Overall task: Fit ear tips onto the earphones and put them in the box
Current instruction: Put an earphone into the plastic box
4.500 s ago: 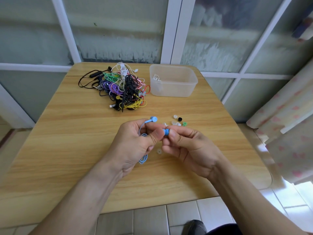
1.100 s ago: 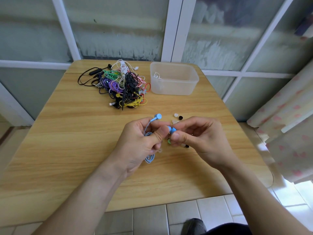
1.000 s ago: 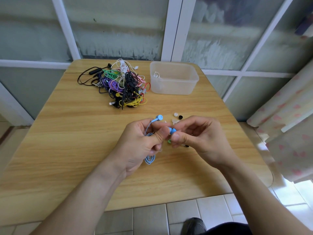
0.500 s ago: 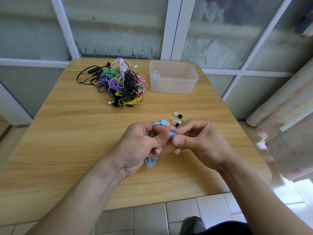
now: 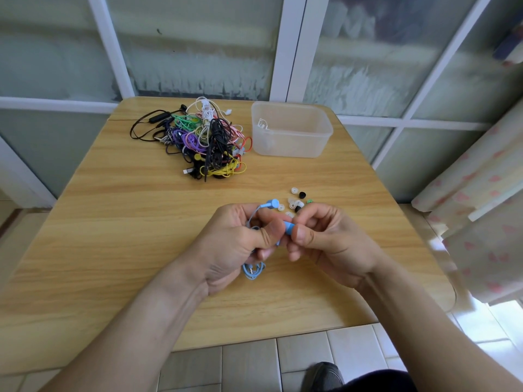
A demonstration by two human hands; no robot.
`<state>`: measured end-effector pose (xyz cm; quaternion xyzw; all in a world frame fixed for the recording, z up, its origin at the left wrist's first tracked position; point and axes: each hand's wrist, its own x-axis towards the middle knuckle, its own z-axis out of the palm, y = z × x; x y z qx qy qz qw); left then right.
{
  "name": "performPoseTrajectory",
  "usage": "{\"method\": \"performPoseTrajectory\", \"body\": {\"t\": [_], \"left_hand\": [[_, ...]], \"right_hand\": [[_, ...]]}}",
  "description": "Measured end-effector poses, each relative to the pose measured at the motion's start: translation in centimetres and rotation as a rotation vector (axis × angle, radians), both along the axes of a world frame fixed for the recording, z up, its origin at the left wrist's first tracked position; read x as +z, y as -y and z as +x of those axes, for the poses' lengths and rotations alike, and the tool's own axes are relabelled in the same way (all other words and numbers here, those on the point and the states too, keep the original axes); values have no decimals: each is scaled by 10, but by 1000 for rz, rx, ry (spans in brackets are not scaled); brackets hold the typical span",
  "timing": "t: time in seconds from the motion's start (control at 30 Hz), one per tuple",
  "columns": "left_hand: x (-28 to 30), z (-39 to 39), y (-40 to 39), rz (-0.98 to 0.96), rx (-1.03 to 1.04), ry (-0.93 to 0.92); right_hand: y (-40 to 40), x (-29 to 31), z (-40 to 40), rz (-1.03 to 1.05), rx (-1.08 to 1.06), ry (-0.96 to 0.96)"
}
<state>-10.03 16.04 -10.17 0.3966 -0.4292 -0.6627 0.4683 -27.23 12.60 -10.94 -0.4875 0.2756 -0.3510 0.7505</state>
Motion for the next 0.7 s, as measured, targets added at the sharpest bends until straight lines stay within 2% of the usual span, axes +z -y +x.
{"method": "performPoseTrajectory", "body": {"t": [0.1, 0.17, 0.3, 0.4, 0.53, 0.7], "left_hand": [[3, -1, 0, -94, 94, 37], [2, -2, 1, -129, 201, 81], [-7, -7, 2, -70, 397, 187], [-6, -7, 4, 14, 444, 134], [1, -5, 4, 44, 411, 60], [2, -7, 1, 65, 368, 91]], "right_hand": [[-5, 0, 6, 174, -28, 84], [-9, 1, 12, 202, -103, 81], [-14, -1, 22, -173, -375, -145], [-14, 1, 25, -361, -440, -205], [-11, 5, 19, -505, -403, -258], [-10, 7, 12, -541, -413, -302]]}}
